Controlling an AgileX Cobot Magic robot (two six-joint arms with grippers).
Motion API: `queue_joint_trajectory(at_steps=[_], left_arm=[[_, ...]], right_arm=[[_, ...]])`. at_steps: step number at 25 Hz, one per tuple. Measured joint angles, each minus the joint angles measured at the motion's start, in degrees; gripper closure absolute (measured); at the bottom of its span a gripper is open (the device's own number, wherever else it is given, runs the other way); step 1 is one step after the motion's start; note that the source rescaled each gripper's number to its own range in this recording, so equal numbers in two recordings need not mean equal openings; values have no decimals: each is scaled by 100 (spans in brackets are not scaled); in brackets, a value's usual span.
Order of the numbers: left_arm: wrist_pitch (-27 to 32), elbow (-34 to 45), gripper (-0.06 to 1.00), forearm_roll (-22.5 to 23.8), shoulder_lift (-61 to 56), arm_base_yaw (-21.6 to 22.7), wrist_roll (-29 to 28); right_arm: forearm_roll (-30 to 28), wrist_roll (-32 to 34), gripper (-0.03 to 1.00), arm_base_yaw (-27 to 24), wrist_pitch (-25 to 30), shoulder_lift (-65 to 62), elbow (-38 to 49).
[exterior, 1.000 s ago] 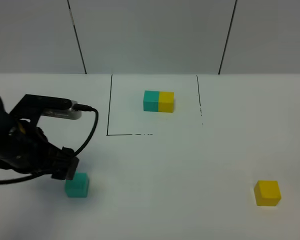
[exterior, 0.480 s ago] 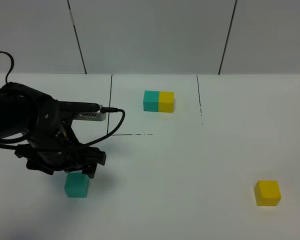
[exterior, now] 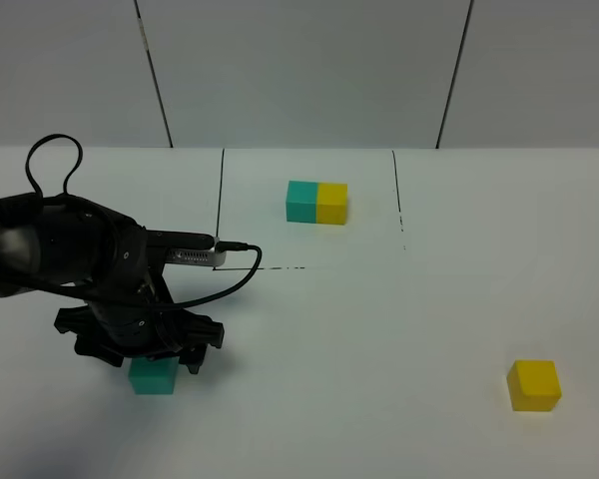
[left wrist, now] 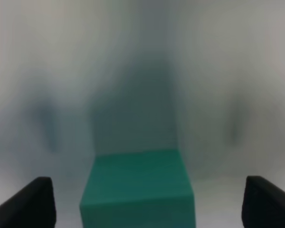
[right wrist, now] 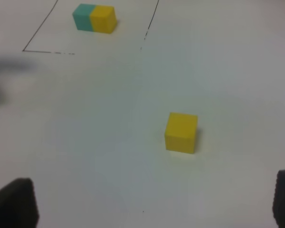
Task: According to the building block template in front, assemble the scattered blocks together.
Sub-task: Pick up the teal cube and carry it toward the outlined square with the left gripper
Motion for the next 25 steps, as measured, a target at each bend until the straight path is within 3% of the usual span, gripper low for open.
queue_joint_trajectory(at_steps=[9, 12, 16, 20, 25], left_arm=[[-25, -4, -6, -80, 221, 0, 0], [-20, -4, 1, -114, 285, 0, 0], [-25, -6, 34, -114, 299, 0, 0], [-19, -6, 94, -114, 299, 0, -2], [415, -157, 94, -114, 169, 0, 165]], right_arm=[[0, 0, -3, 0, 0, 0, 0], [0, 0, -3, 0, 0, 0, 0], [0, 0, -3, 0, 0, 0, 0], [0, 0, -3, 0, 0, 0, 0], [0, 0, -3, 0, 0, 0, 0]])
